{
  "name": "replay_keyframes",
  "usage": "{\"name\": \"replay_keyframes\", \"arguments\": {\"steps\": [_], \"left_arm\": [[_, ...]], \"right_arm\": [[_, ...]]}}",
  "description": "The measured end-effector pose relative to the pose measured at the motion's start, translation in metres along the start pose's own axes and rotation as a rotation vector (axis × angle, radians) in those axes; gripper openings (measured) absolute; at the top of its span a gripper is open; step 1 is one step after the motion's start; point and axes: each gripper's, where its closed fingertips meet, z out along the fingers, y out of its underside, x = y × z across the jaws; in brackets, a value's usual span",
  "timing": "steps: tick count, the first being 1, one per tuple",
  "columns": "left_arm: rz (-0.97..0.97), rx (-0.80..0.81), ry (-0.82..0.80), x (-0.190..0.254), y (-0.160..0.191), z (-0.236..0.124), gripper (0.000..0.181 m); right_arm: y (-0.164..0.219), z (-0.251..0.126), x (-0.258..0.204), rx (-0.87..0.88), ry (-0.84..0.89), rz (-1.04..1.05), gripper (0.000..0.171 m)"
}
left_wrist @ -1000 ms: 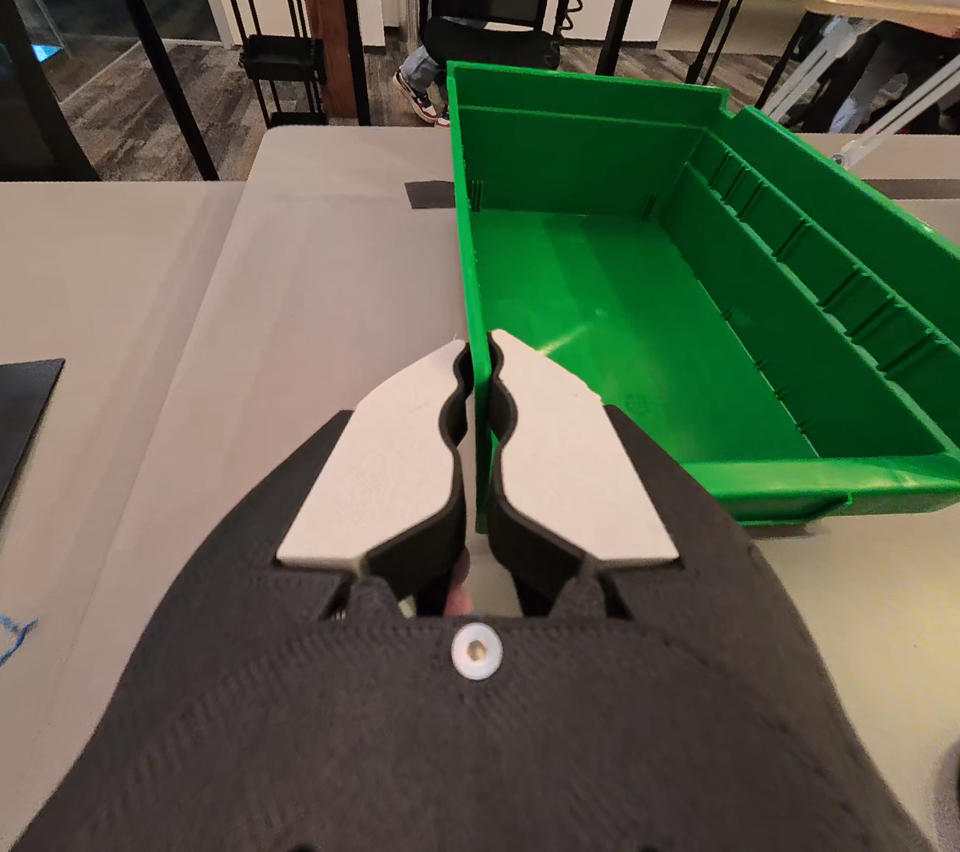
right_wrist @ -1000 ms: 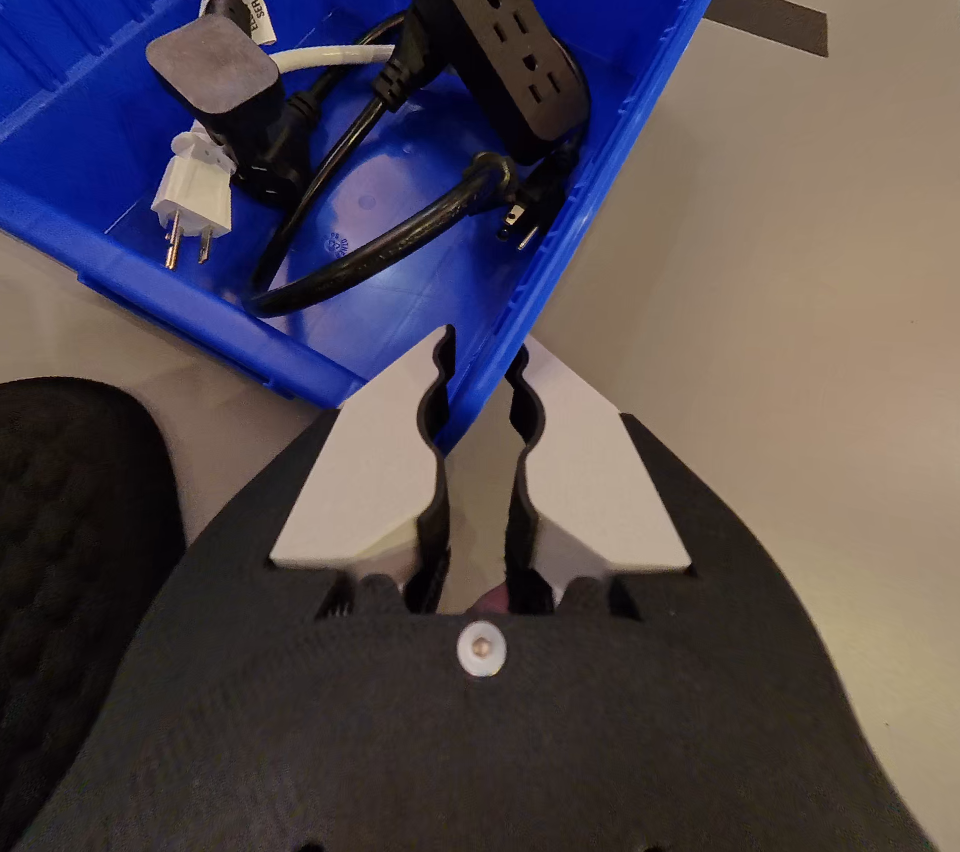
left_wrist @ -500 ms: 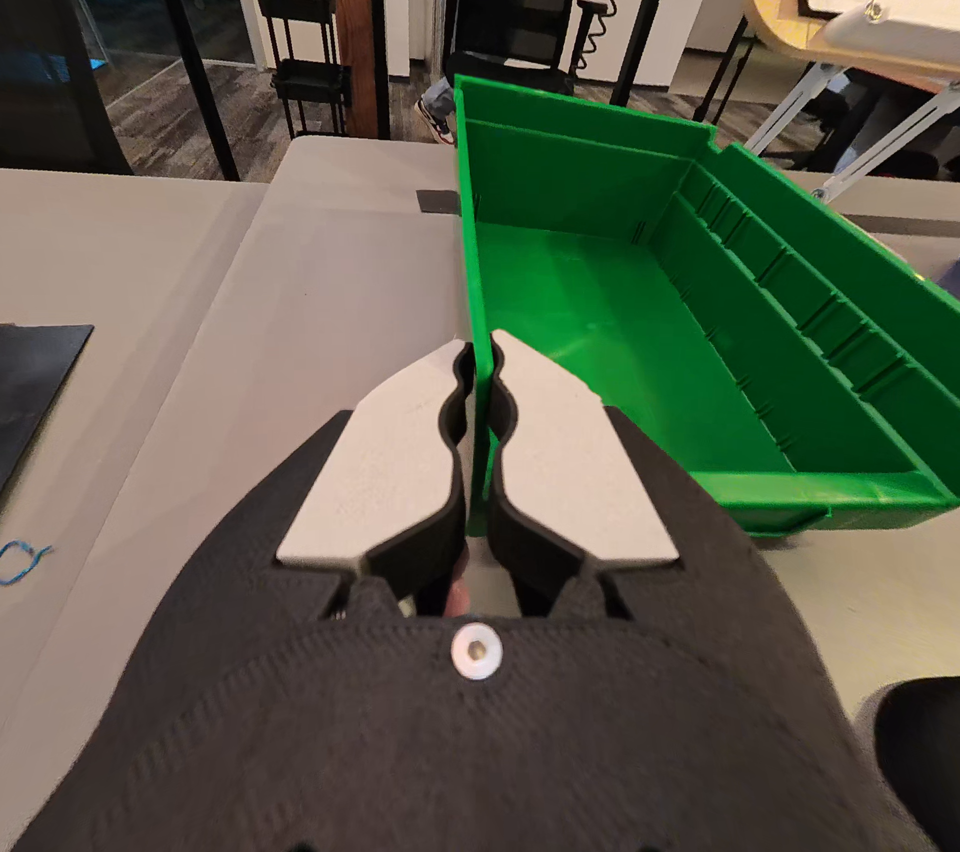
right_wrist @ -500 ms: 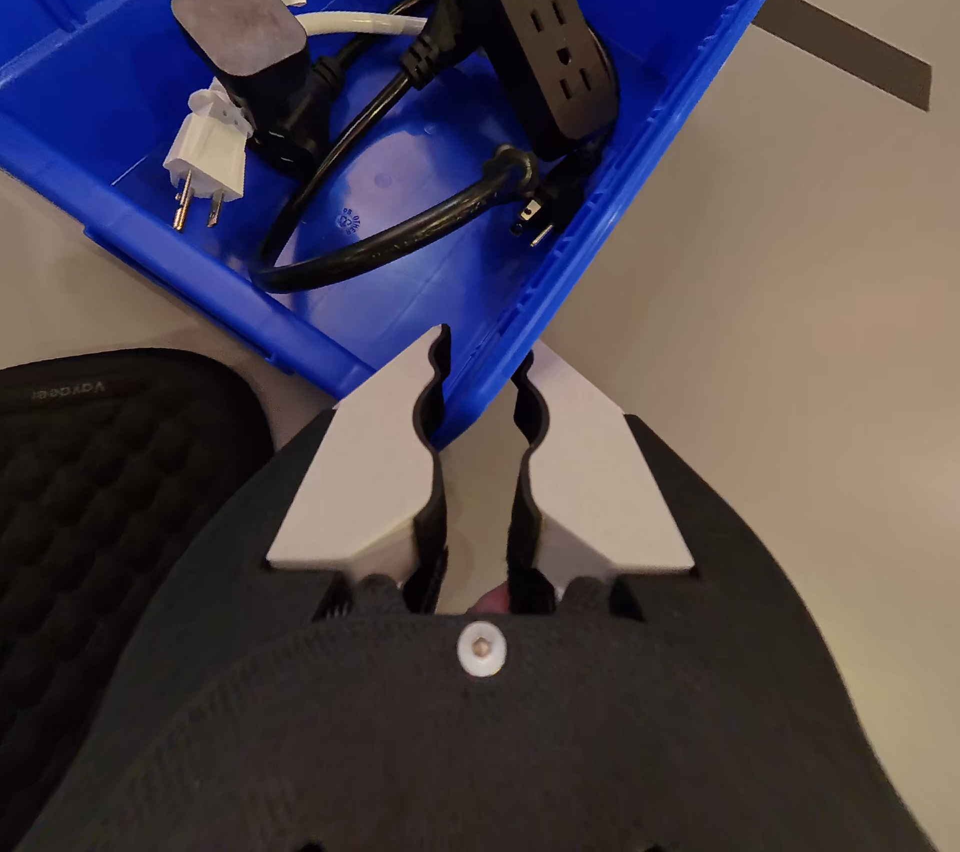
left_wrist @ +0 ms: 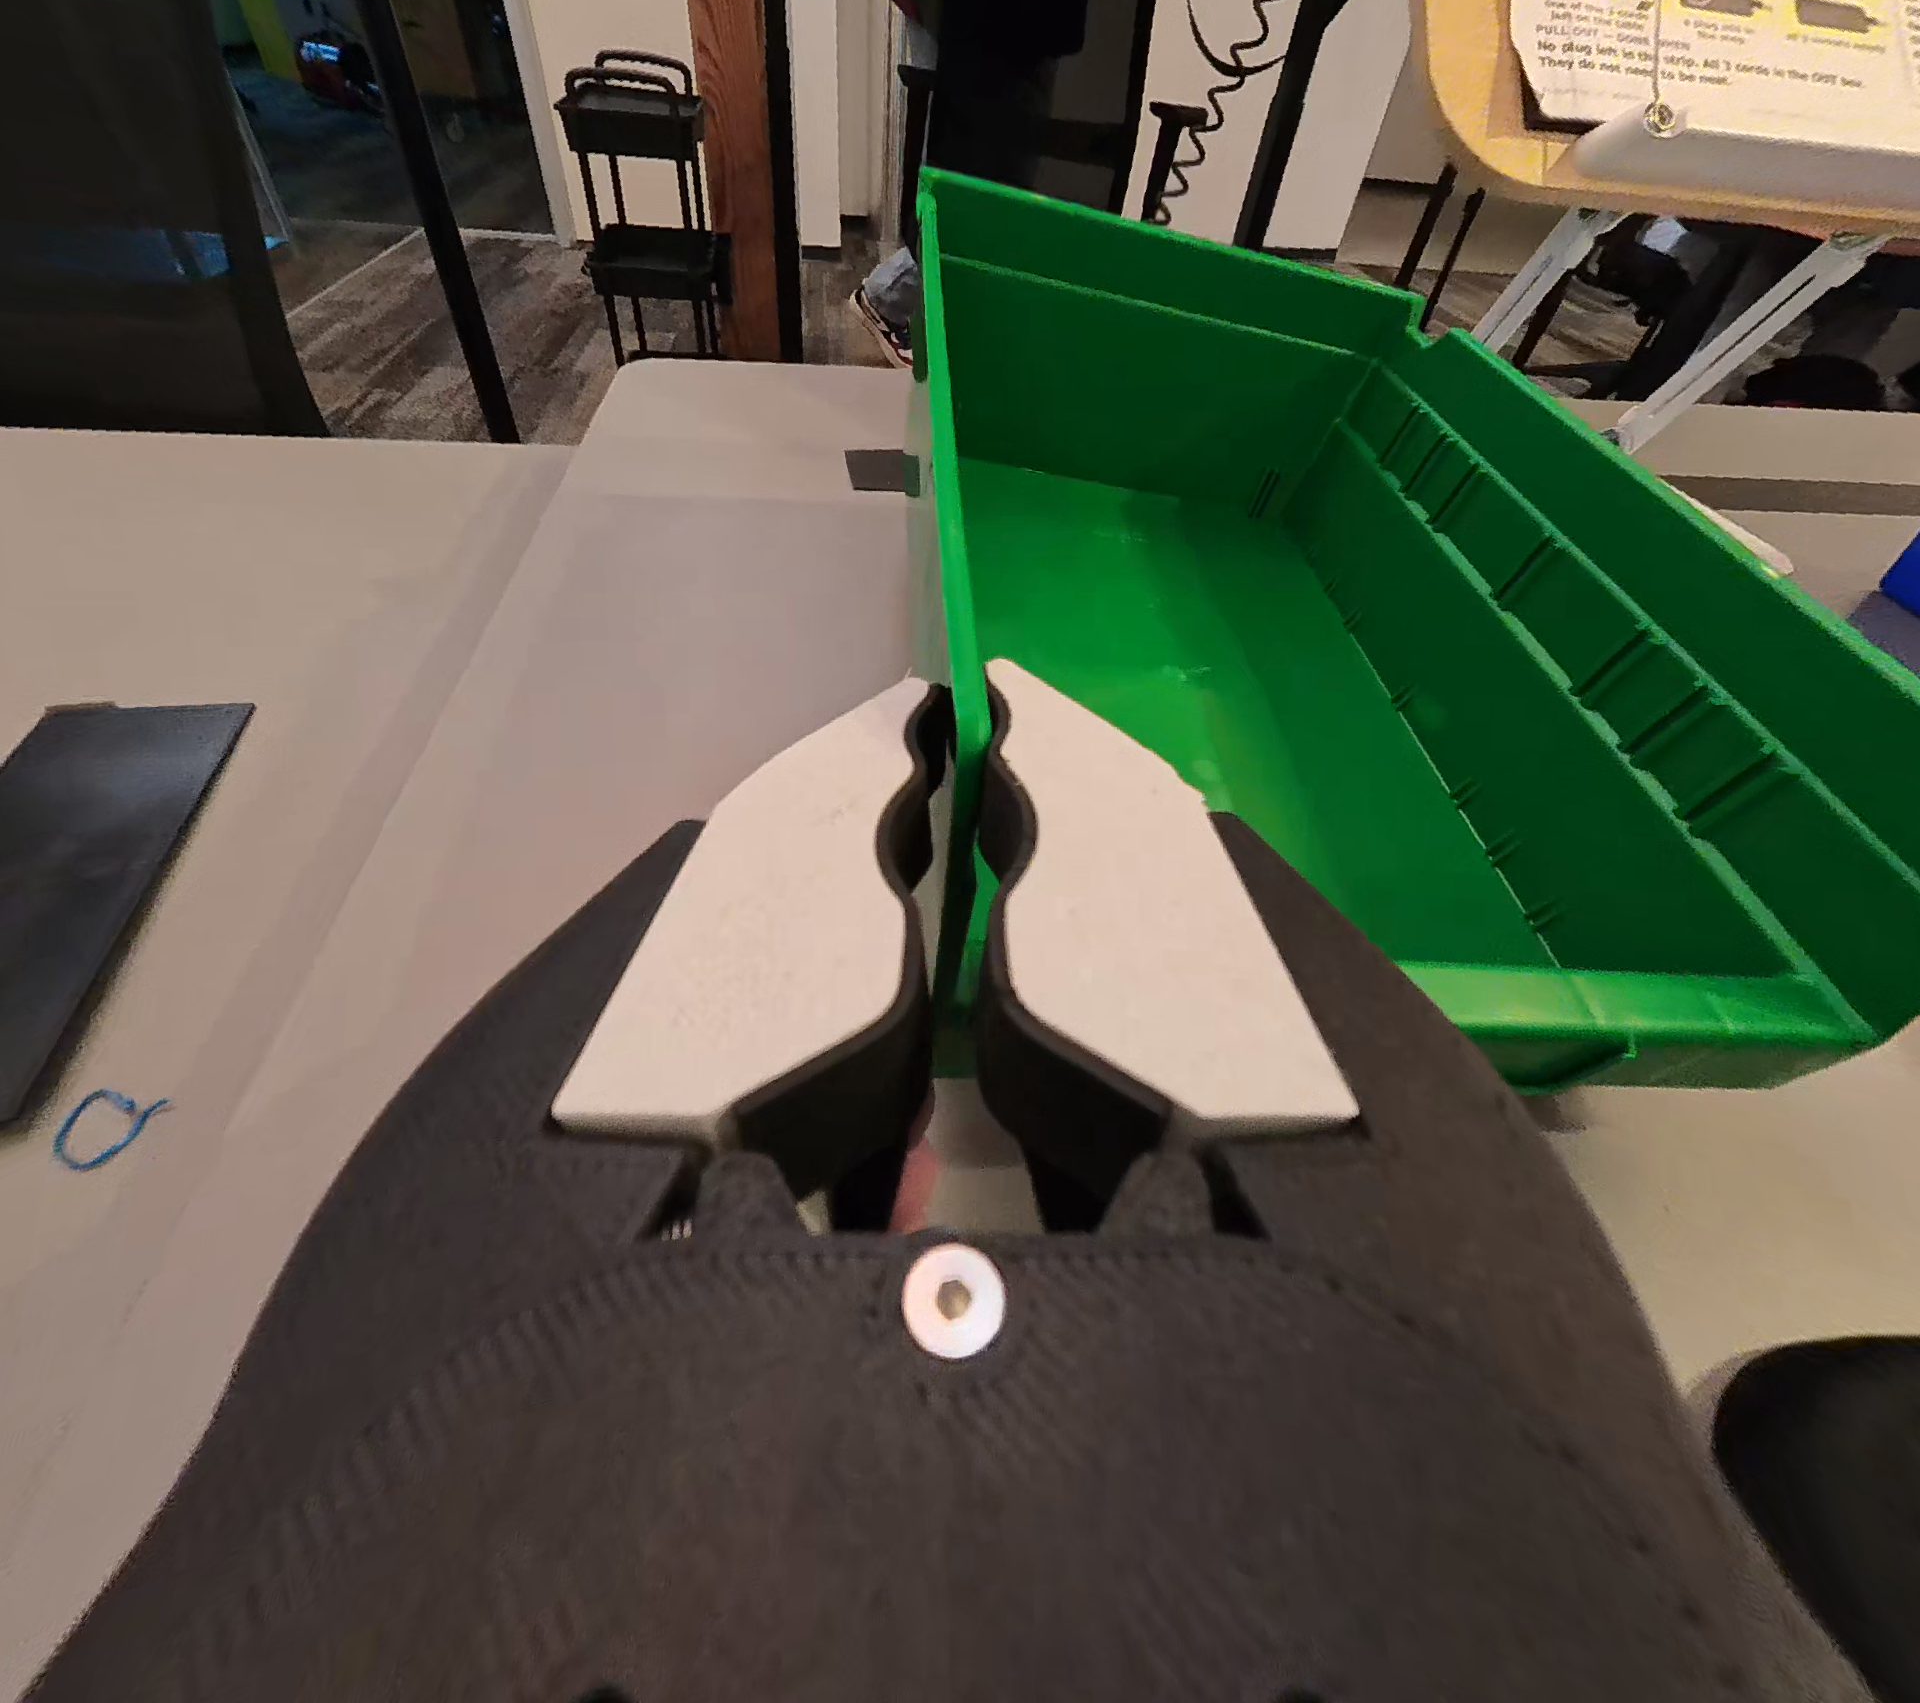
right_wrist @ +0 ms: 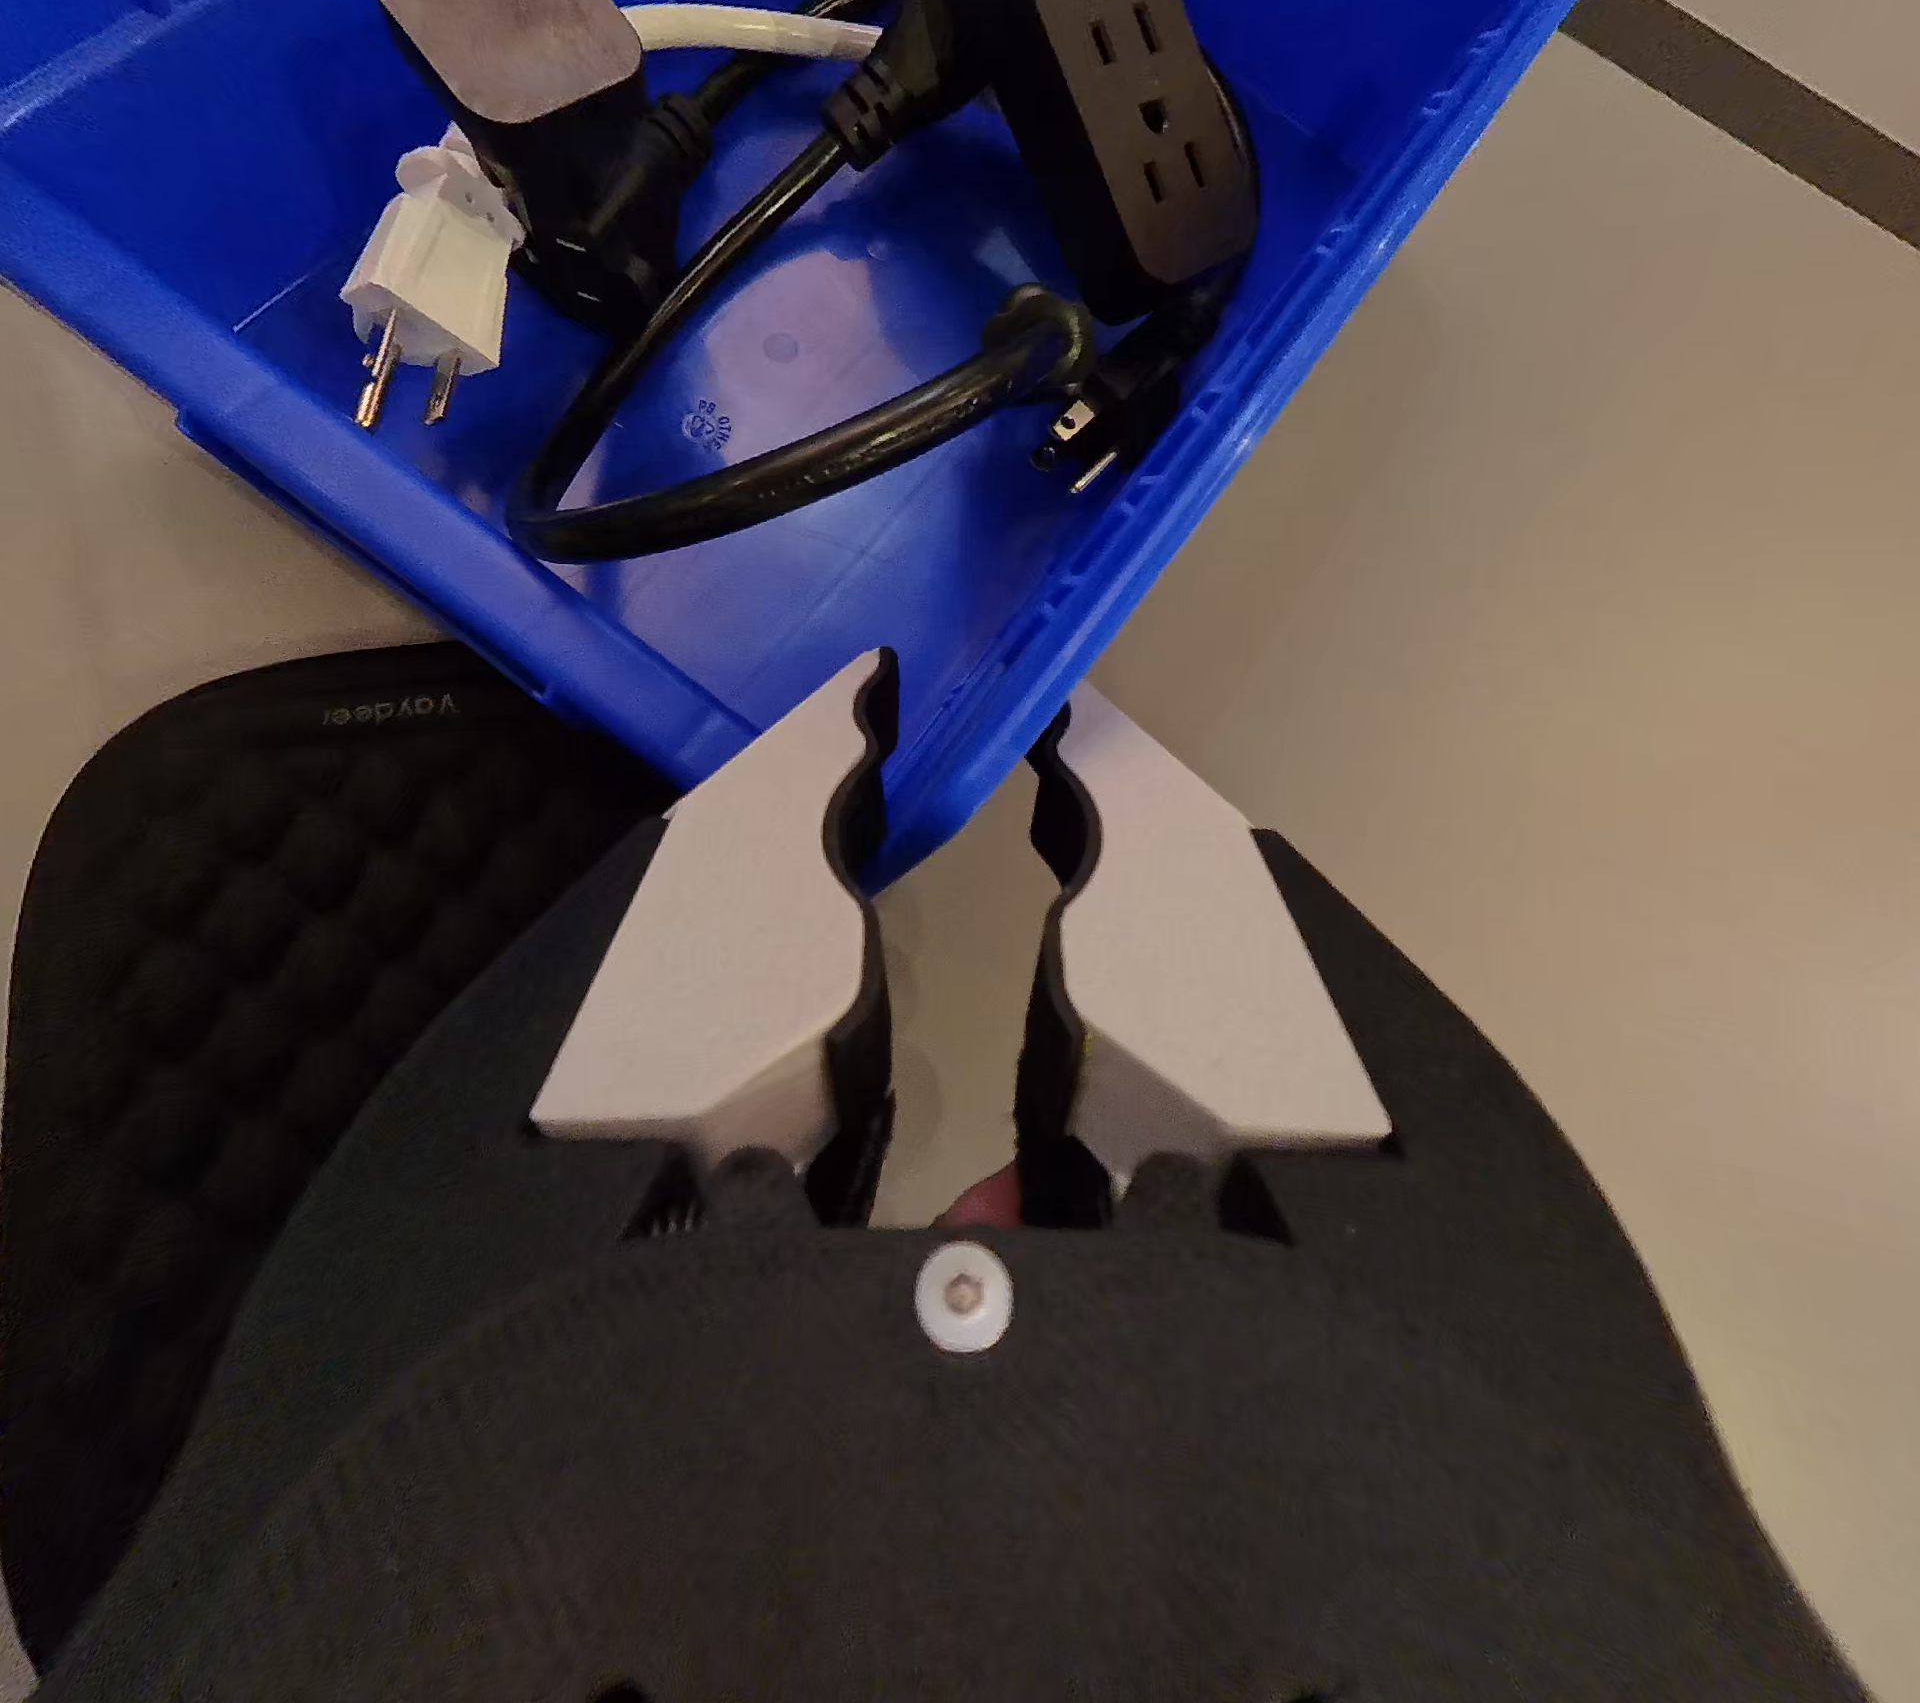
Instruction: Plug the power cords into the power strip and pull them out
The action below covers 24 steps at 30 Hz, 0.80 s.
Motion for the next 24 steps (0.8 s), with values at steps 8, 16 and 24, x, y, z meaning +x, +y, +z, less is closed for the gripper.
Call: {"name": "replay_keyframes", "arguments": {"steps": [8,16,24], "left_arm": [[0.069,0.028,-0.012,-0.001,-0.015,-0.013,0.002],[0.079,0.041,-0.032,-0.005,-0.018,-0.017,0.001],[0.085,0.075,-0.045,-0.008,-0.024,-0.012,0.003]], "right_arm": [[-0.001,-0.004,-0.016,0.024,-0.031,-0.017,0.021],[-0.007,-0.002,-0.032,0.035,-0.068,-0.051,0.02],[-0.021,0.007,-0.054,0.027,-0.1,-0.101,0.021]]}}
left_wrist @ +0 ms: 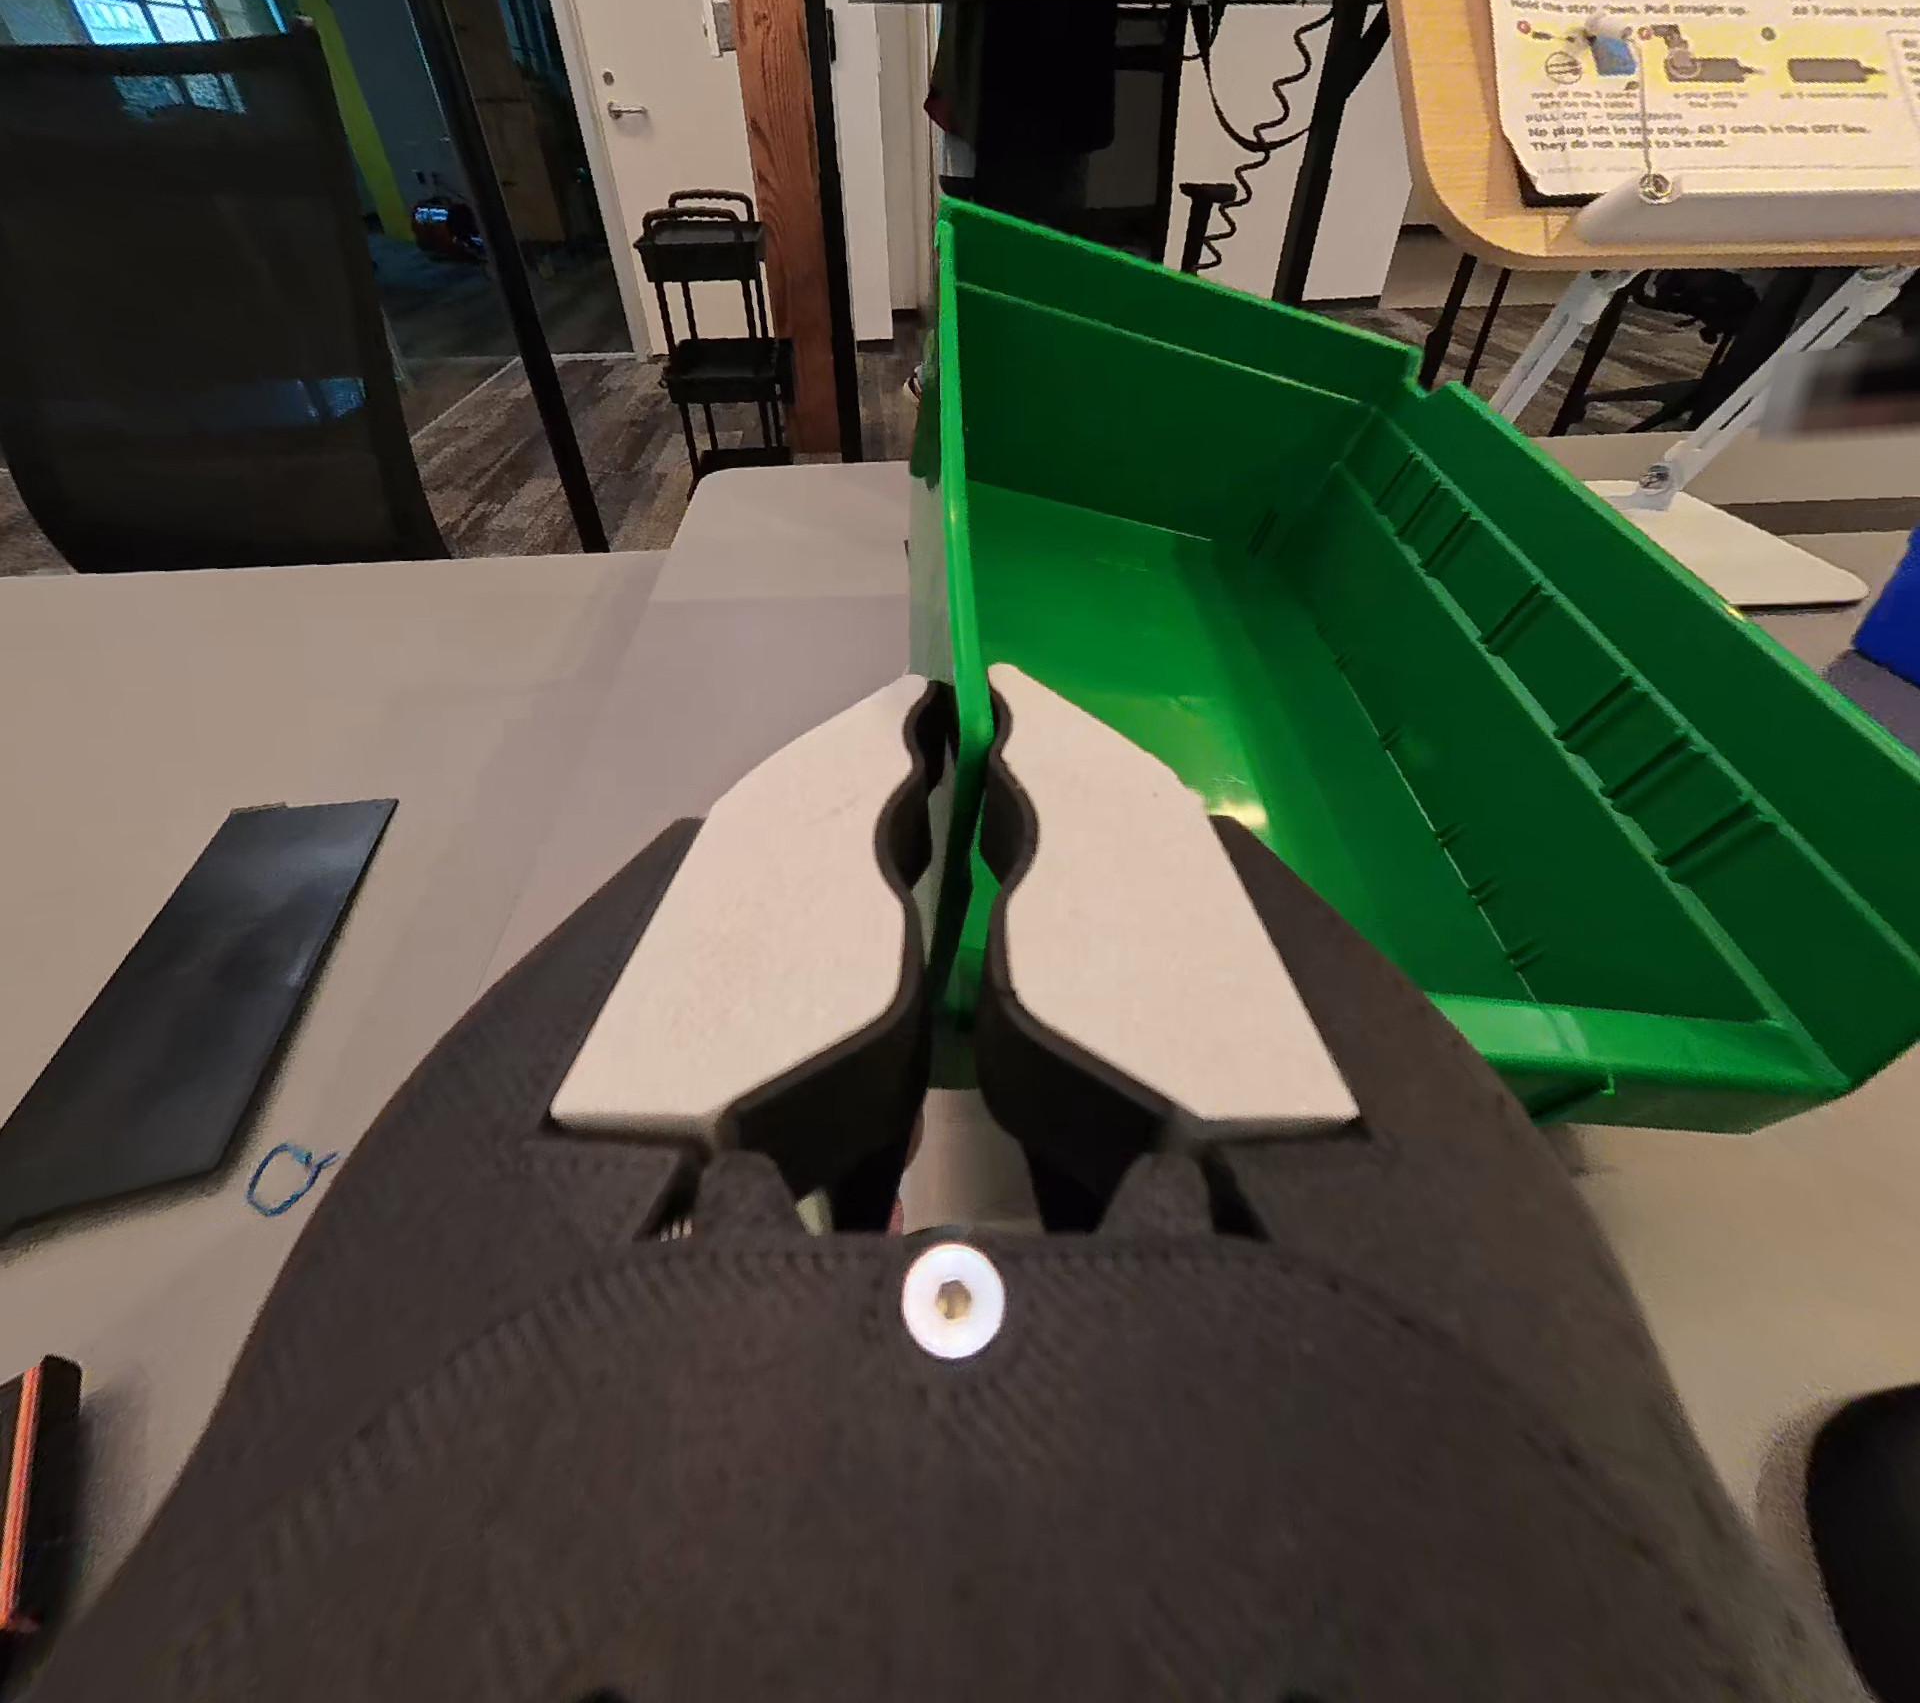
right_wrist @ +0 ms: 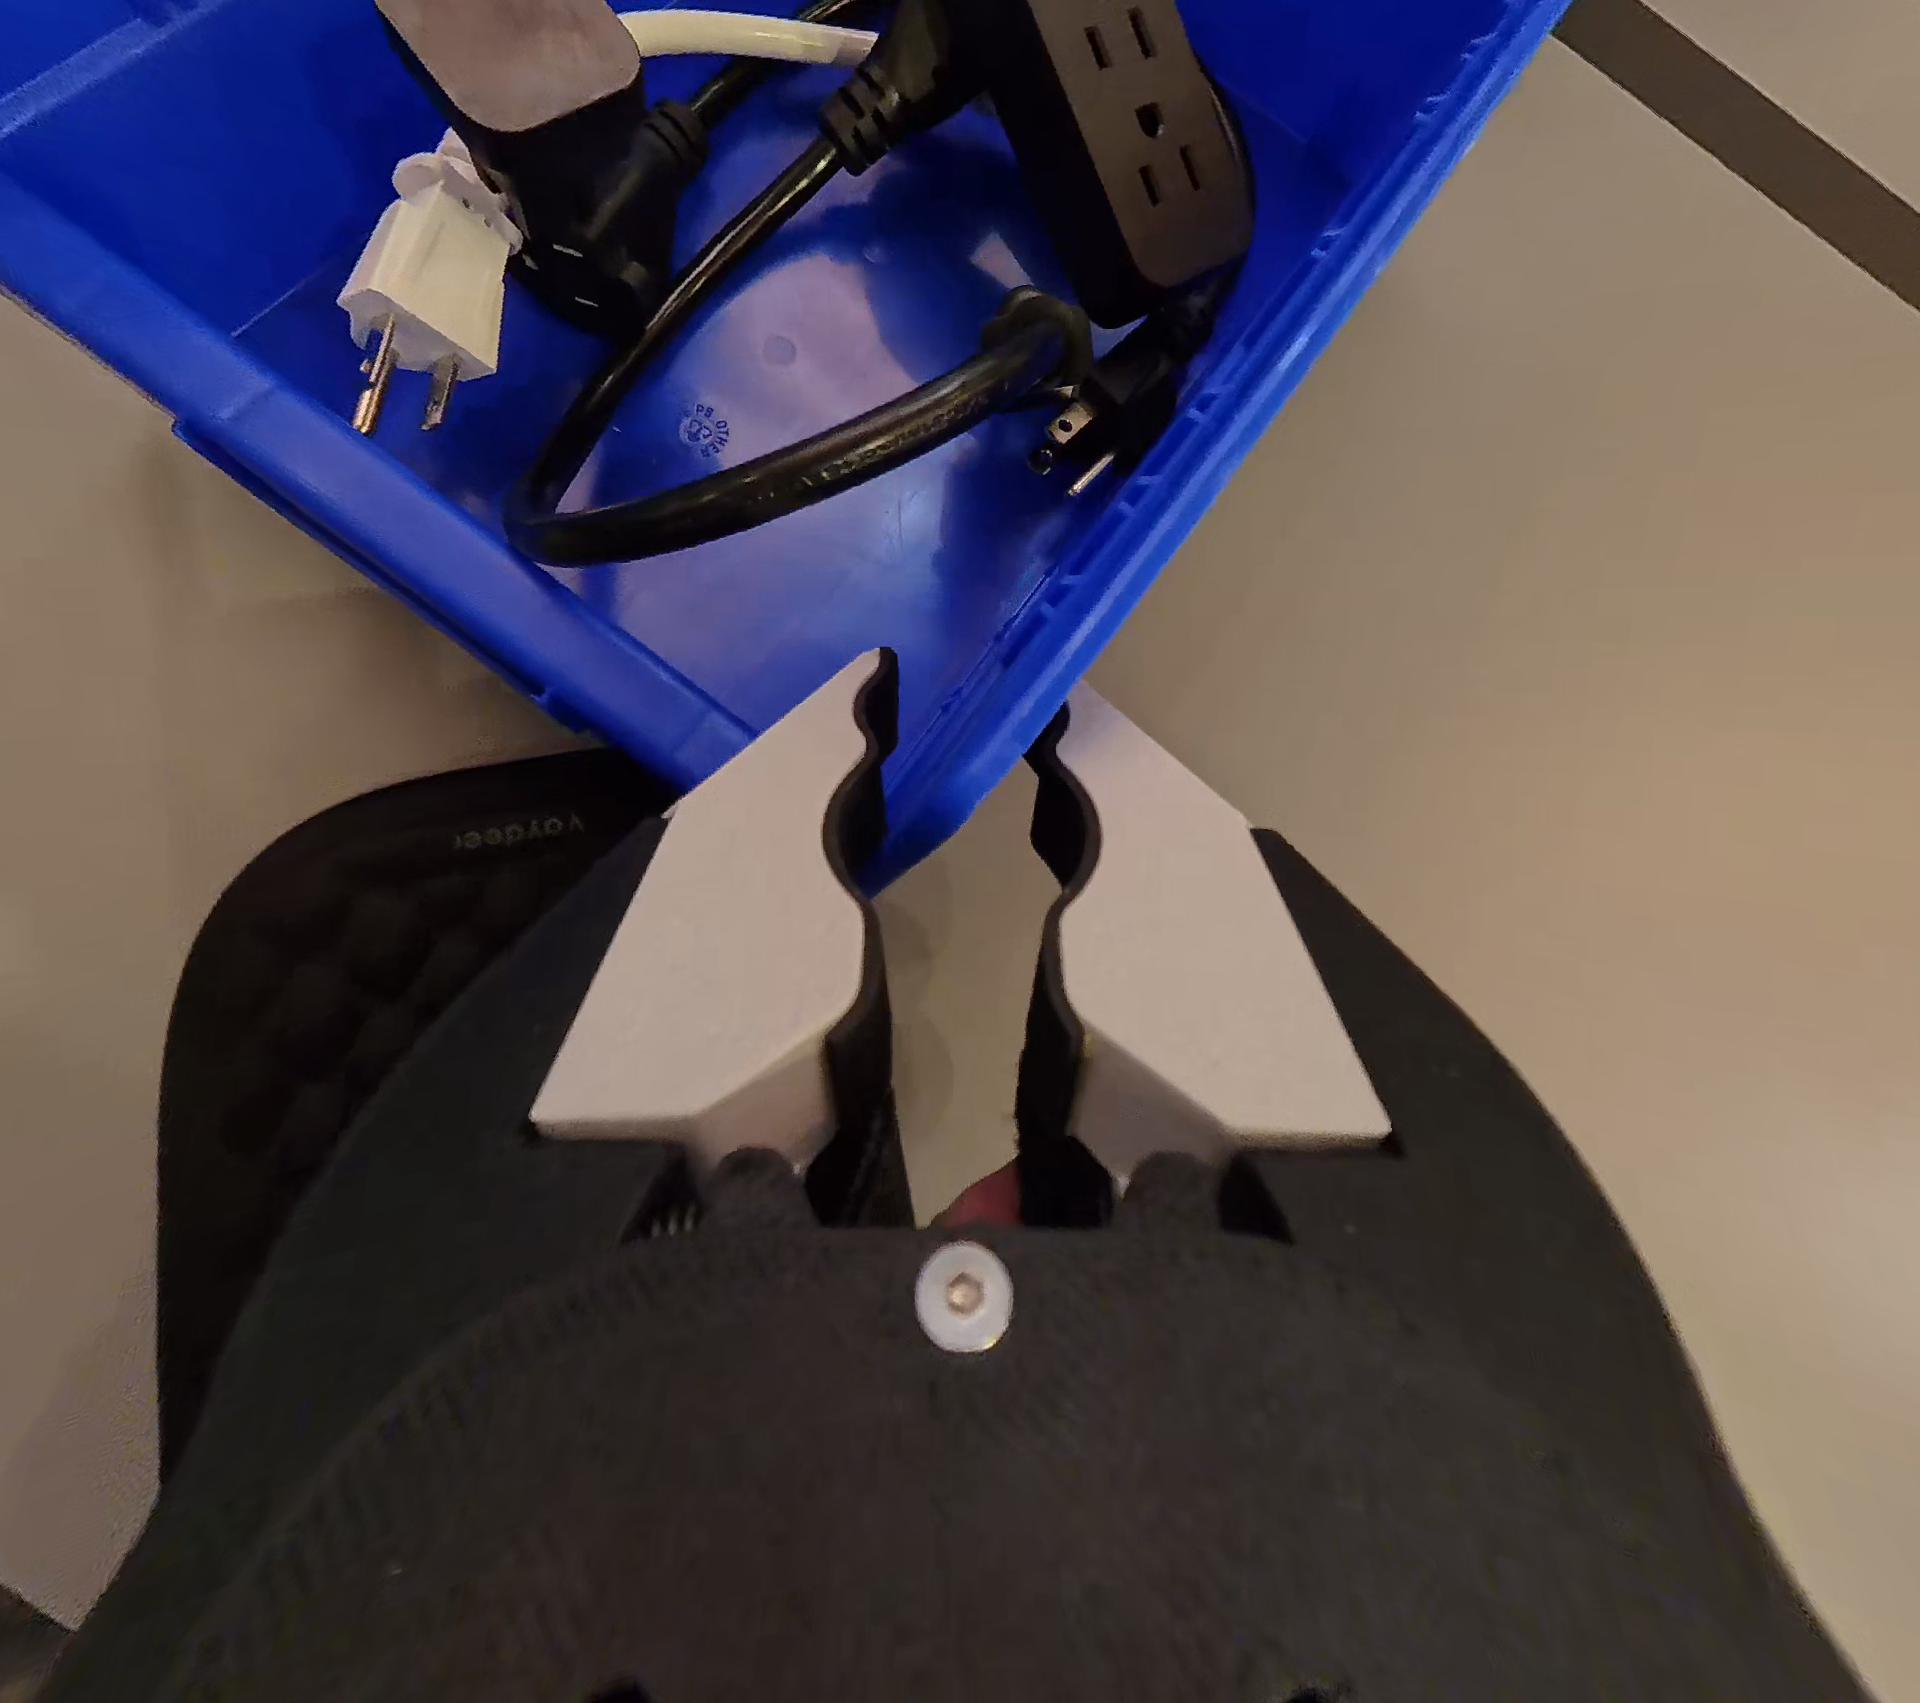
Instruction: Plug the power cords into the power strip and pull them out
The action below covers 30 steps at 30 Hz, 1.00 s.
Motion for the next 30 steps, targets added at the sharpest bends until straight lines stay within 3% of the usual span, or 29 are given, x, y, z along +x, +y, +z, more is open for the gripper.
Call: {"name": "replay_keyframes", "arguments": {"steps": [18,30], "left_arm": [[0.046,0.041,0.021,-0.008,-0.016,-0.005,0.003],[0.074,0.135,-0.04,-0.04,-0.05,-0.04,0.003]], "right_arm": [[-0.048,0.041,-0.056,-0.095,-0.094,-0.175,0.028],[-0.084,0.069,-0.098,-0.088,-0.151,-0.173,0.031]]}}
